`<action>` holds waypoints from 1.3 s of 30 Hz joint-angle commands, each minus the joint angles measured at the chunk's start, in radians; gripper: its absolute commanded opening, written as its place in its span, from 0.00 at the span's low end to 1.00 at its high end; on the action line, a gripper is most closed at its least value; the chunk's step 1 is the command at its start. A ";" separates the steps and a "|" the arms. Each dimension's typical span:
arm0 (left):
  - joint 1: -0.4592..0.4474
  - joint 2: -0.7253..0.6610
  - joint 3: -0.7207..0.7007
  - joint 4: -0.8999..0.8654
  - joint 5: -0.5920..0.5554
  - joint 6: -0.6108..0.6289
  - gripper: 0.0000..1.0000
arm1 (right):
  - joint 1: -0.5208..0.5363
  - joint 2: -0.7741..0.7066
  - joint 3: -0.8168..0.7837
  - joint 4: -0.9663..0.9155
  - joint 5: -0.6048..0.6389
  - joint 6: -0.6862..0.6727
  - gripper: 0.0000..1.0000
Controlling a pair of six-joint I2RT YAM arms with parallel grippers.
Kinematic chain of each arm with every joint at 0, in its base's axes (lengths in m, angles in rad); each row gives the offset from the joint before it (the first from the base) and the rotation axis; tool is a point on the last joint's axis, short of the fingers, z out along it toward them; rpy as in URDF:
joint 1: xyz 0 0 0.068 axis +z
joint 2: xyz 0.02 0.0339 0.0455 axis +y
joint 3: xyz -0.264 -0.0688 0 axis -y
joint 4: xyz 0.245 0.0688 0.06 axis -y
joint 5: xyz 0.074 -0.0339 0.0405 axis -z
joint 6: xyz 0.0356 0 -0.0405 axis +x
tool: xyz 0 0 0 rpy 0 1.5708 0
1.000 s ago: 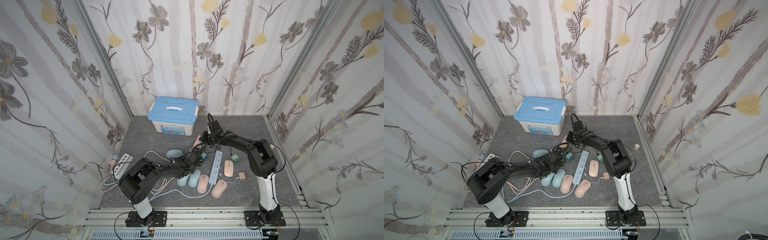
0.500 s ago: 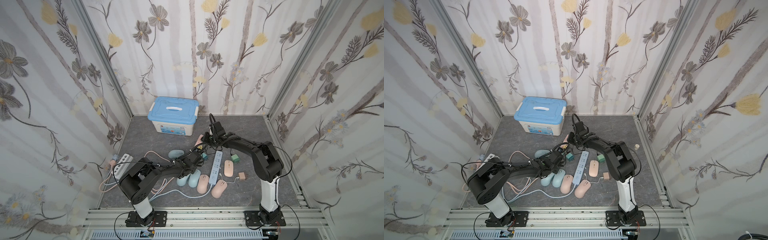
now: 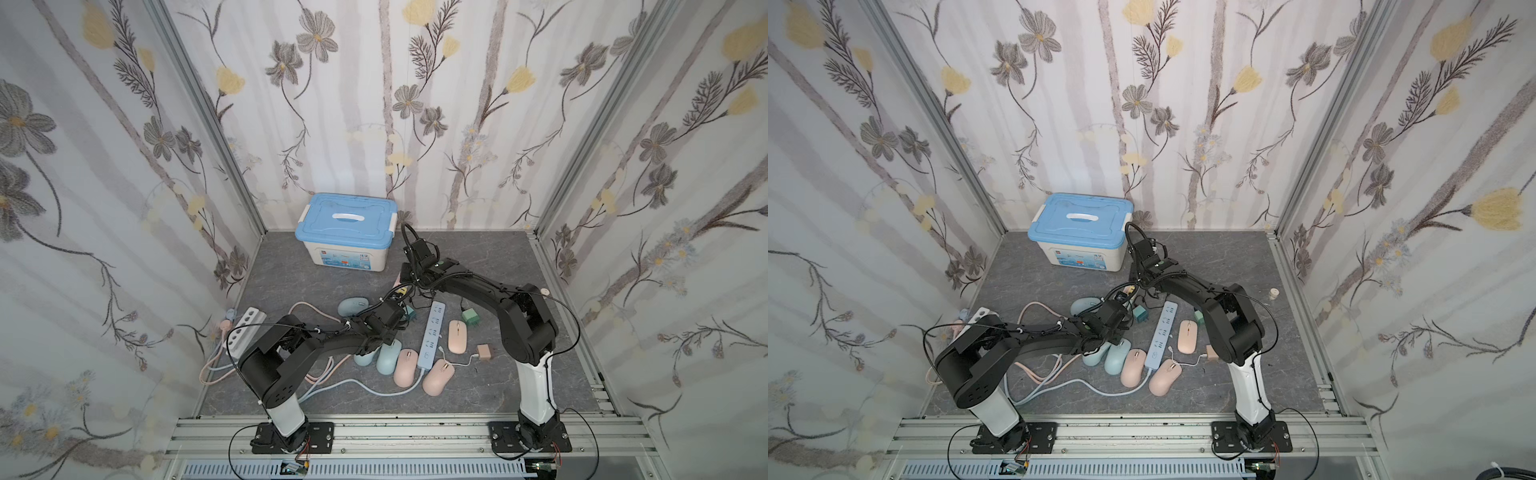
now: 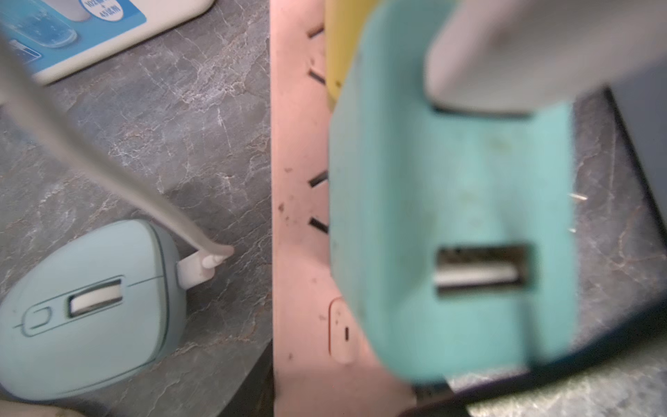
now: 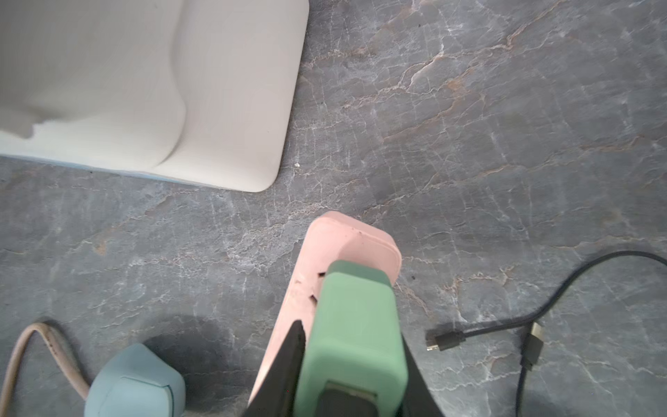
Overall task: Unplug the wireless mouse
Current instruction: Remove the plug from the socket.
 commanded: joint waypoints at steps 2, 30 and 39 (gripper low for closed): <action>0.007 -0.005 0.004 -0.028 -0.093 -0.017 0.00 | -0.098 -0.076 -0.205 0.201 -0.521 -0.008 0.00; 0.007 -0.009 0.002 -0.029 -0.101 -0.015 0.00 | -0.083 -0.088 -0.062 -0.069 -0.216 -0.109 0.00; 0.008 -0.011 0.000 -0.030 -0.099 -0.016 0.00 | -0.189 -0.127 -0.349 0.428 -0.844 0.212 0.00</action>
